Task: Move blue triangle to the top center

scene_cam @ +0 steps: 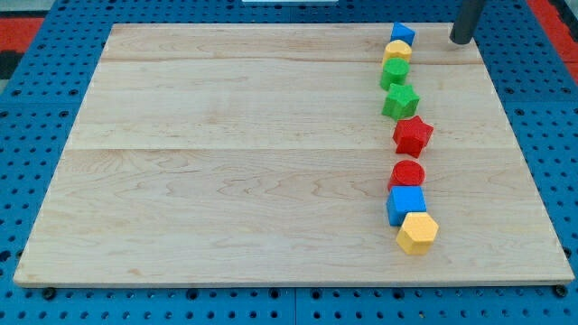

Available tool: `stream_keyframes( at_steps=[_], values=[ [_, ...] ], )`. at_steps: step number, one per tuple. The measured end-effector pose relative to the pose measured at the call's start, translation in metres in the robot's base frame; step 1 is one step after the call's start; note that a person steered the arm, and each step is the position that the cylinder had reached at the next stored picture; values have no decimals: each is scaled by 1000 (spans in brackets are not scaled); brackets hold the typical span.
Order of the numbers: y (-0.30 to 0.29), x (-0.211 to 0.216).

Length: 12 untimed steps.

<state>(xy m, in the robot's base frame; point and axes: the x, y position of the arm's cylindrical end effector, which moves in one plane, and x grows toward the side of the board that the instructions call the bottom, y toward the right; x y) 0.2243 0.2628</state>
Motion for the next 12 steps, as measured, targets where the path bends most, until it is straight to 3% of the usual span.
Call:
stream_keyframes(
  at_steps=[1, 3, 7, 9, 12],
  values=[
    [-10, -14],
    [-61, 25],
    [-50, -33],
    [-58, 4],
    [-93, -25]
  ],
)
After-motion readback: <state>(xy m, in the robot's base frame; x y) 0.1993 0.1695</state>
